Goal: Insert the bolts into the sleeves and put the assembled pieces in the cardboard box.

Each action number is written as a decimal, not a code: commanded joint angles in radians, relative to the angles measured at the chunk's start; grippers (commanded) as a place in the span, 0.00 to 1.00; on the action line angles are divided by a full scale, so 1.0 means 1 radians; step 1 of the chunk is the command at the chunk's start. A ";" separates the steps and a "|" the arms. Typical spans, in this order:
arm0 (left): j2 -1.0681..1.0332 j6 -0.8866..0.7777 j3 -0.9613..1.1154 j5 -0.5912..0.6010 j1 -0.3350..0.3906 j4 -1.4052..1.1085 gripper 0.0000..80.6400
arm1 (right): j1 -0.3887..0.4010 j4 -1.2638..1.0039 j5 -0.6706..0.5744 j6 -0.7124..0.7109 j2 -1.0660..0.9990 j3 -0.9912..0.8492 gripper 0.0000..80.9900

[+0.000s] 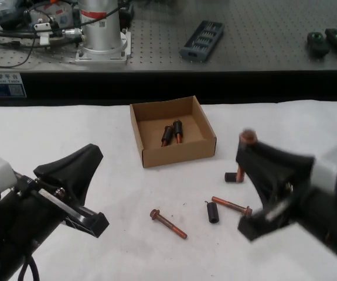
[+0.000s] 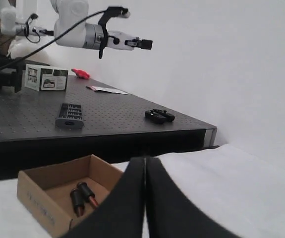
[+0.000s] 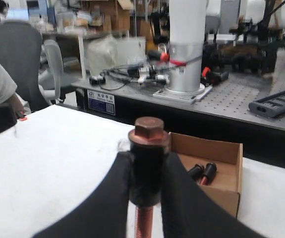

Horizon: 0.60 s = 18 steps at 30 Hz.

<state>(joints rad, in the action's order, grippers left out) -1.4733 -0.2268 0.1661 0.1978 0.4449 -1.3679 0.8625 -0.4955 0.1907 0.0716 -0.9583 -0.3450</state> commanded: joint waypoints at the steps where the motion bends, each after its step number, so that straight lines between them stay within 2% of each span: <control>1: 0.119 -0.042 -0.002 -0.007 -0.002 0.205 0.01 | -0.006 0.117 0.002 0.005 0.024 -0.072 0.07; 5: 0.248 -0.056 -0.002 0.022 0.000 0.446 0.01 | -0.016 0.299 0.002 0.005 0.036 -0.199 0.07; 10: 0.355 -0.028 -0.002 0.050 0.000 0.722 0.01 | -0.066 0.505 0.002 -0.005 -0.004 -0.341 0.07; 18: 0.354 -0.014 -0.003 0.045 0.000 0.772 0.01 | -0.180 0.639 -0.052 -0.019 -0.157 -0.498 0.07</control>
<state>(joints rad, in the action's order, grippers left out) -1.1222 -0.2542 0.1610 0.2431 0.4449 -0.5810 0.7184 0.1186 0.1718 0.0722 -1.0622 -0.7933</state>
